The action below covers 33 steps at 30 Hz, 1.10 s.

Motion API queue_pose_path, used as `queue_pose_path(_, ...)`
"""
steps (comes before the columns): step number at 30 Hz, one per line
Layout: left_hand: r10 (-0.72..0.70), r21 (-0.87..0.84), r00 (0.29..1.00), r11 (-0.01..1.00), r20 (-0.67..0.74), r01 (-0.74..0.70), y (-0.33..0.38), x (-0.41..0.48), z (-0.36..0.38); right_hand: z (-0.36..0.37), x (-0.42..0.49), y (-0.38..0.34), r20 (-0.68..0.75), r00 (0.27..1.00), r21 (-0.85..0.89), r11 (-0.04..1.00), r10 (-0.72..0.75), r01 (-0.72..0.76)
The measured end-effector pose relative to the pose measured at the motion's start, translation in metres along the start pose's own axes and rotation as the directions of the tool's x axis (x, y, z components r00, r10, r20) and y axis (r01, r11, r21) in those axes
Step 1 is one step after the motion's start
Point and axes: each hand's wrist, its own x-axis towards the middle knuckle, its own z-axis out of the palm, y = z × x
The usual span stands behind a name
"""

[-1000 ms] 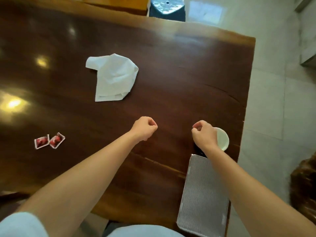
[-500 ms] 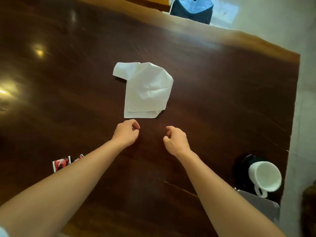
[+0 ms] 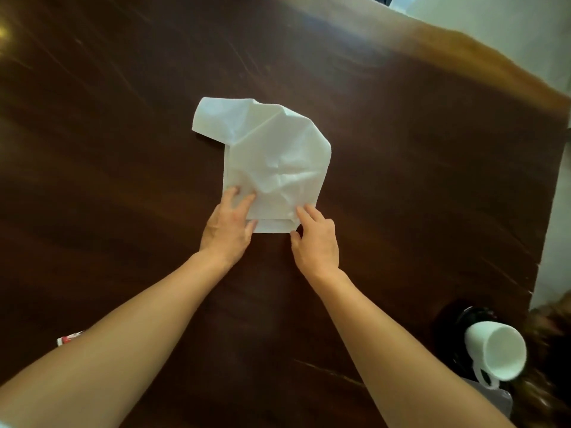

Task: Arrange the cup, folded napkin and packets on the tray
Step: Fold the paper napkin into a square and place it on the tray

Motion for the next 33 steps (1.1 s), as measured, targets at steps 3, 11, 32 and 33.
queue_pose_path(3,0.097,0.072,0.994,0.993,-0.047,-0.094,-0.009,0.009,-0.002,0.004,0.009,-0.002,-0.02,0.999,-0.014,1.0,0.025,-0.025)
queue_pose_path(11,0.08,0.283,0.996,0.955,0.049,-0.091,-0.016,-0.001,-0.017,0.003,0.011,-0.017,0.033,0.994,-0.004,0.994,0.107,-0.107)
queue_pose_path(32,0.527,-0.065,0.625,0.733,-0.575,-0.677,0.123,-0.251,-0.125,-0.122,-0.251,0.005,-0.354,0.912,0.238,0.923,-0.207,0.302)
queue_pose_path(33,0.548,-0.044,0.587,0.707,-0.596,-0.706,0.13,-0.269,-0.129,-0.121,-0.265,0.009,-0.388,0.9,0.226,0.926,-0.198,0.302)
